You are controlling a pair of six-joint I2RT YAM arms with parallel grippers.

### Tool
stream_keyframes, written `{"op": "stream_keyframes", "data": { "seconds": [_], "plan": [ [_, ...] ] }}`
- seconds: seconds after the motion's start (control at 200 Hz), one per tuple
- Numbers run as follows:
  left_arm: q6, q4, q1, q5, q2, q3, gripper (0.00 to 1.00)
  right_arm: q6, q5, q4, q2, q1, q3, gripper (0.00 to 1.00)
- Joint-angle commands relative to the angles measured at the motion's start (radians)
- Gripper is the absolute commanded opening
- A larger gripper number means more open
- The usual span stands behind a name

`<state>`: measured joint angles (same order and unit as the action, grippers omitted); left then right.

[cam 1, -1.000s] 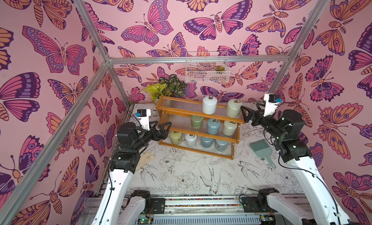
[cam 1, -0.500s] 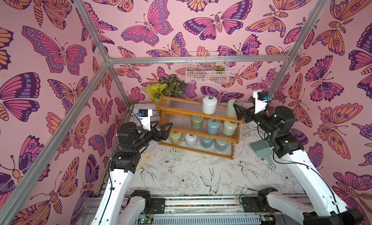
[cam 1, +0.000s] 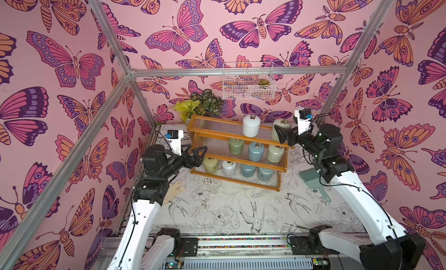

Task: Remove the tea canisters from the shelf
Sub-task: Pick up the tea canister from the shelf.

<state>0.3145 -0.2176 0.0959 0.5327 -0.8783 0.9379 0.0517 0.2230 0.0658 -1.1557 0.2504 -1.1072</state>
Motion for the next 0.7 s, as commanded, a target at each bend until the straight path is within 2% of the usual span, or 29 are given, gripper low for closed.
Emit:
{"op": "stream_keyframes", "data": {
  "seconds": [0.0, 0.696],
  "plan": [
    [-0.022, -0.009, 0.005, -0.006, 0.013, 0.005, 1.0, -0.01, 0.022, 0.034, -0.013, 0.005, 0.003, 0.99],
    [-0.023, -0.009, 0.006, -0.02, 0.002, 0.012, 1.0, -0.018, 0.012, 0.081, -0.068, 0.005, 0.043, 0.99]
  ]
}}
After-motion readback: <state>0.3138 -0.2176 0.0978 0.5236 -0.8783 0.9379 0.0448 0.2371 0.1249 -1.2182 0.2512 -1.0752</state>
